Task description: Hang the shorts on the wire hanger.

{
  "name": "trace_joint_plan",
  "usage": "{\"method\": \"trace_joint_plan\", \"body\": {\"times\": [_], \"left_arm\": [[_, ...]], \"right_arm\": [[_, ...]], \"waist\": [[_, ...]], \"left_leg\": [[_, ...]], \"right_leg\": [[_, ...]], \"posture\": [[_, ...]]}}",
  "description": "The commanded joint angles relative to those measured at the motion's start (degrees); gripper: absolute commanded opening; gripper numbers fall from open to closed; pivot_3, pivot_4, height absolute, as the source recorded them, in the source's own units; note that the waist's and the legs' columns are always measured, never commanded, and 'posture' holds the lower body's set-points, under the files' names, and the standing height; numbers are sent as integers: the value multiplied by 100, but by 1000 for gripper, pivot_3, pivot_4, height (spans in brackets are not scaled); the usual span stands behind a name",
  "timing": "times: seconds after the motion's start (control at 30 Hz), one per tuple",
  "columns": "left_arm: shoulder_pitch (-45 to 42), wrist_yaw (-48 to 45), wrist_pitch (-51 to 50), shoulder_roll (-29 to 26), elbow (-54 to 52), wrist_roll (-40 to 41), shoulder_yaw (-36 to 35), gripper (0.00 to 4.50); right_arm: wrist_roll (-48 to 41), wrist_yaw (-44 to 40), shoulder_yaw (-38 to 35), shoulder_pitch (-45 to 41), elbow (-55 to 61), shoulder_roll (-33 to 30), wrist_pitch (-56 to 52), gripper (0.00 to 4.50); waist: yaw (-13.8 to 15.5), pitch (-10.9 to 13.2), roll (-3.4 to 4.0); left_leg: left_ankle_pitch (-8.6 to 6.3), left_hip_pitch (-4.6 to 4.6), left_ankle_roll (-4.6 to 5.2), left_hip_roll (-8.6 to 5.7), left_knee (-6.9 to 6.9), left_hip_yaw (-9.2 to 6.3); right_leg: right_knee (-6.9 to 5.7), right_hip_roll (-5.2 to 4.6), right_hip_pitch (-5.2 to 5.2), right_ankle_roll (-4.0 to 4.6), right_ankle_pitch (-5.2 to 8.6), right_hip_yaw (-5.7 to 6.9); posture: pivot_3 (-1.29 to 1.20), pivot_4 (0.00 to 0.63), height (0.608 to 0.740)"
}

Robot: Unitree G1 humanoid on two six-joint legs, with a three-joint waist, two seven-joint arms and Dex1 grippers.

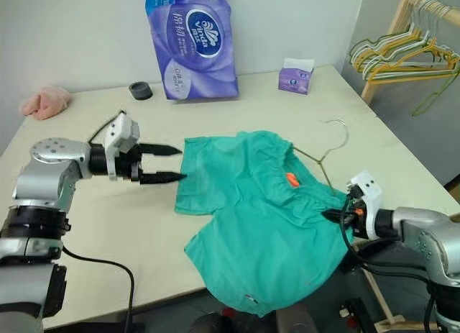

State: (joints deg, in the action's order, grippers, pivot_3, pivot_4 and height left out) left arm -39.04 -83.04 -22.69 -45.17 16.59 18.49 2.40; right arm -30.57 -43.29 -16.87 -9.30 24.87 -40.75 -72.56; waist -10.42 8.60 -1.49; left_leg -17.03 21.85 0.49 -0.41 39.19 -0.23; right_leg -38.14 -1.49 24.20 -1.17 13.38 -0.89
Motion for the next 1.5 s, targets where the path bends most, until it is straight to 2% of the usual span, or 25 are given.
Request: {"method": "trace_joint_plan", "body": {"times": [0.03,0.23,0.37,0.5,0.6,0.67,0.83,0.9,1.17,1.5], "left_arm": [[-20,8,-575,338,-947,446,215,4477],[-160,570,-969,1339,-1774,823,480,4477],[-392,789,-844,1857,-1900,791,707,4477],[-593,876,-656,2218,-1963,689,962,4477],[-745,1118,-362,2458,-2000,404,1206,4477],[-842,1202,-299,2585,-2011,362,1283,4477],[-916,1210,-76,2645,-2005,258,1412,4477],[-921,1220,-31,2656,-2006,235,1432,4477],[-1146,1272,93,2893,-1887,270,1435,4477],[-1812,1081,275,3219,-1233,349,1354,4477]], "right_arm": [[-139,494,-821,201,455,91,-487,0],[-76,1057,-2041,714,1083,385,-1185,0],[209,1478,-2916,737,1381,592,-1760,0],[663,2085,-3556,448,1459,460,-1994,0],[1037,2561,-3818,-348,1178,0,-1994,0],[1216,2747,-3744,-890,821,-385,-1994,0],[1496,2991,-3490,-2006,-383,-979,-1935,0],[1582,3054,-3399,-2383,-921,-1165,-1897,0],[1857,3305,-2915,-3829,-3511,-1941,-1470,0],[1911,3255,-2603,-4128,-5090,-2394,-1054,0]], "waist": [[65,1,0],[53,3,4],[-93,8,9],[-209,29,44],[-403,56,75],[-526,80,102],[-781,104,90],[-872,142,111],[-1034,347,110],[-1048,399,105]], "left_leg": [[0,4,0,-2,6,0],[-1,1,1,-2,11,12],[-1,-2,2,-1,8,14],[-2,-1,3,-6,-1,25],[-3,0,4,-9,-14,39],[-5,-1,8,-15,-17,51],[-22,-5,38,-4,-35,50],[-22,-7,39,-8,-35,61],[-36,-22,63,-20,-34,125],[-40,-35,65,-19,-35,177]], "right_leg": [[1,0,-2,0,0,-1],[3,19,-4,-3,0,-12],[4,33,-5,-5,0,-15],[14,35,-6,-16,7,-25],[18,35,-8,-36,19,-40],[19,35,-9,-38,21,-52],[24,46,-12,-41,34,-54],[24,44,-12,-31,28,-65],[31,34,-10,-62,32,-131],[47,32,-9,-99,24,-179]], "posture": [[-321,140,740],[-383,160,740],[-438,178,740],[-468,187,740],[-479,198,740],[-478,204,740],[-473,221,740],[-473,224,740],[-466,253,740],[-455,247,740]]}}
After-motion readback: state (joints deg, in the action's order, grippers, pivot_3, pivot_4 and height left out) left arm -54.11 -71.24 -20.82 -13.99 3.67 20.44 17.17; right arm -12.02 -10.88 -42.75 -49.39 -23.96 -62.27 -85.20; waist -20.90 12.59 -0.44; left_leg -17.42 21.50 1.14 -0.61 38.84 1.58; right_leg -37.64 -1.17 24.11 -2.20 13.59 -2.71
